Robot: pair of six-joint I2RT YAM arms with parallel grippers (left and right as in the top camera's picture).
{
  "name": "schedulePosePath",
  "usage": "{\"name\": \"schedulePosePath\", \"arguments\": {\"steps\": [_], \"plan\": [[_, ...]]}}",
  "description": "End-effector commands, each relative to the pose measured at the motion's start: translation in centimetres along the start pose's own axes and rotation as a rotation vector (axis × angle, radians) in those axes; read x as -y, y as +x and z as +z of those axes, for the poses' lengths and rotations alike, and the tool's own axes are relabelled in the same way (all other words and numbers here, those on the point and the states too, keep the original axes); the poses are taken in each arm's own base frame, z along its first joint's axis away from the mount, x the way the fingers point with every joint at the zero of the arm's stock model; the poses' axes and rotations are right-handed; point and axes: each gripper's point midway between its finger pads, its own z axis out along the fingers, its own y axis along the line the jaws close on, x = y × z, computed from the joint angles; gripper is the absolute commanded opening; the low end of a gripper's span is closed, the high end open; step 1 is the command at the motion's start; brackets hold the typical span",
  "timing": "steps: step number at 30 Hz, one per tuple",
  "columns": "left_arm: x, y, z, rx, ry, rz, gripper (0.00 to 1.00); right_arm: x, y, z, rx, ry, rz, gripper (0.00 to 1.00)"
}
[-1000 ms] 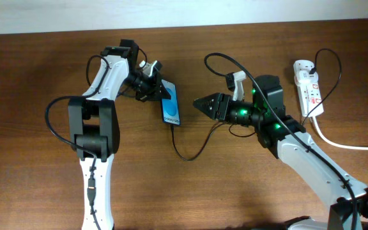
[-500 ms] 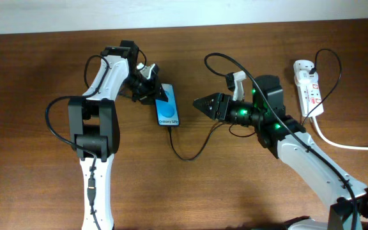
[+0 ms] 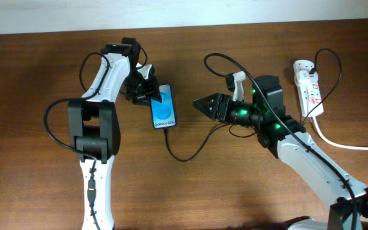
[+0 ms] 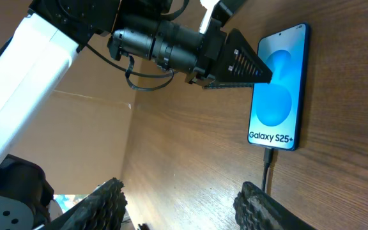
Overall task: Plug charger to phone and switch on socket
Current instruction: 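Release the phone and move the right gripper toward the power strip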
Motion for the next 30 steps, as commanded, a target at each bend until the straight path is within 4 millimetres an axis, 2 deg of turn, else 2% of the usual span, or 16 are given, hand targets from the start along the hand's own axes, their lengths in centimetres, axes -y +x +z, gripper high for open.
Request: {"name": "schedulePosePath", "arguments": {"steps": [1, 6, 8, 10, 12, 13, 15, 16, 18, 19, 21, 22, 25, 27, 28, 30], "plan": [[-2.8, 0.0, 1.1, -0.013, -0.115, -0.022, 0.52, -0.3, -0.4, -0.1, 0.008, -0.003, -0.026, 0.6], [-3.3, -0.3, 0.7, 0.003, -0.147, -0.02, 0.54, -0.3, -0.4, -0.1, 0.009, -0.003, -0.026, 0.6], [-2.9, -1.3, -1.5, 0.052, -0.176, -0.006, 0.53, -0.3, -0.4, -0.1, 0.008, -0.002, -0.055, 0.6], [-0.8, -2.9, -6.3, 0.163, -0.165, 0.03, 0.52, -0.1, -0.4, -0.1, 0.01, 0.006, -0.075, 0.6], [2.1, -3.9, -12.8, 0.322, -0.142, 0.082, 0.53, 0.2, -0.6, -0.1, 0.025, 0.024, -0.102, 0.6], [3.6, -3.8, -16.3, 0.401, -0.131, 0.109, 0.52, 1.0, -0.7, -0.1, 0.034, 0.065, -0.122, 0.67], [5.6, -2.8, -21.2, 0.507, -0.114, 0.144, 0.53, 3.3, -0.5, -0.4, 0.035, 0.181, -0.125, 0.69], [6.8, -1.6, -24.6, 0.579, -0.103, 0.167, 0.54, 4.0, -0.3, -0.8, 0.013, 0.243, -0.139, 0.71], [8.3, 0.4, -28.7, 0.669, -0.089, 0.196, 0.65, 4.1, -0.9, -1.9, -0.016, 0.353, -0.175, 0.72], [8.9, 1.5, -30.4, 0.707, -0.083, 0.207, 0.78, 3.8, -1.6, -2.8, -0.026, 0.413, -0.204, 0.72], [9.3, 2.3, -31.7, 0.737, -0.078, 0.217, 0.99, 2.7, -3.2, -4.6, -0.024, 0.518, -0.259, 0.73], [9.2, 2.6, -31.7, 0.729, -0.08, 0.214, 1.0, 1.6, -4.5, -6.1, -0.012, 0.583, -0.307, 0.8], [9.0, 2.9, -31.3, 0.706, -0.083, 0.207, 0.99, -0.1, -7.4, -10.1, 0.043, 0.685, -0.332, 0.87], [9.0, 2.9, -31.3, 0.707, -0.083, 0.207, 0.99, 0.4, -10.1, -14.3, 0.127, 0.739, -0.269, 0.9], [9.0, 2.9, -31.3, 0.706, -0.083, 0.207, 0.99, 1.0, -11.5, -17.8, 0.183, 0.785, -0.211, 0.9], [9.0, 2.9, -31.3, 0.706, -0.083, 0.207, 0.99, 1.7, -13.1, -23.2, 0.256, 0.854, -0.172, 0.9]]}}
